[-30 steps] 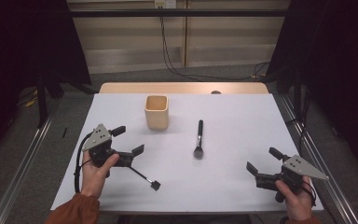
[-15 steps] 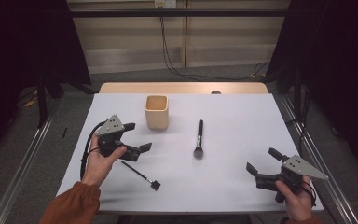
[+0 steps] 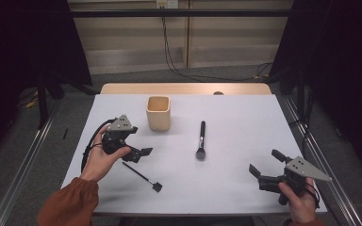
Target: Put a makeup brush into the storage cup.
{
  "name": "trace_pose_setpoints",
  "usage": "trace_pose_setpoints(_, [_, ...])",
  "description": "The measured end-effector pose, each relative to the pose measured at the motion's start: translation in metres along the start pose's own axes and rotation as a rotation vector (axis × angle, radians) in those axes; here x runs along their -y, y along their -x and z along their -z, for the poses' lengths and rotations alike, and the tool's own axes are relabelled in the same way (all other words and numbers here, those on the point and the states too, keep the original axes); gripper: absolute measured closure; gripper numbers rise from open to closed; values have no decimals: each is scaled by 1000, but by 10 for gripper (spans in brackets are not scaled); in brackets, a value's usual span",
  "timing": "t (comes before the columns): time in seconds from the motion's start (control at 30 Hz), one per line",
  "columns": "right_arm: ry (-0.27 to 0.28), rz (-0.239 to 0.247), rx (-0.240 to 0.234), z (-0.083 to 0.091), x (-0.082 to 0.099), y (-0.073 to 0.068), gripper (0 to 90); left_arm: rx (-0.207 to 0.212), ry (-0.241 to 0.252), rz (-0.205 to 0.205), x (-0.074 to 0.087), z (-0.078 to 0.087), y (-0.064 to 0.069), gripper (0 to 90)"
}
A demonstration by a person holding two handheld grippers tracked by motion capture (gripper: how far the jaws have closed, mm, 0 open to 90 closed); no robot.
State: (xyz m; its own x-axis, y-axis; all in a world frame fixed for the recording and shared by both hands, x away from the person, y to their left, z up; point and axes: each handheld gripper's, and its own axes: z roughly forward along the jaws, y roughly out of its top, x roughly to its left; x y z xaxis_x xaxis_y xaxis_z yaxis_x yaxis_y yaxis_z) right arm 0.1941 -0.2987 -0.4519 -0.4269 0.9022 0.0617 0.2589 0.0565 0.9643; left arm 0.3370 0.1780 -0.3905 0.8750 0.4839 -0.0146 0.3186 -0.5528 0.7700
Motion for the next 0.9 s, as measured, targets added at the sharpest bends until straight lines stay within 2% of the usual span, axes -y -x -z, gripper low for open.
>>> trace_pose_setpoints(0.13, [0, 0, -1, 0, 0, 0, 0, 33, -82, -45, 0, -5, 1, 47])
trace_pose_setpoints(0.27, [-4, 3, 0, 0, 0, 0, 0, 84, -150, -67, 1, -11, 0, 48])
trace_pose_setpoints(0.3, [-5, 12, -1, 0, 0, 0, 0, 84, -150, -67, 1, -11, 0, 48])
trace_pose_setpoints(0.33, [-7, 10, -2, 0, 0, 0, 0, 98, -190, -87, 2, -13, 1, 48])
trace_pose_setpoints(0.43, [-8, 10, -3, 0, 0, 0, 0, 118, -238, -106, 4, -17, 3, 48])
trace_pose_setpoints(0.63, [-8, 10, -3, 0, 0, 0, 1, 150, -300, -134, 7, -20, 6, 49])
trace_pose_setpoints(0.9, [-6, 11, -7, 0, 0, 0, 0, 199, -359, -184, 12, -30, 14, 47])
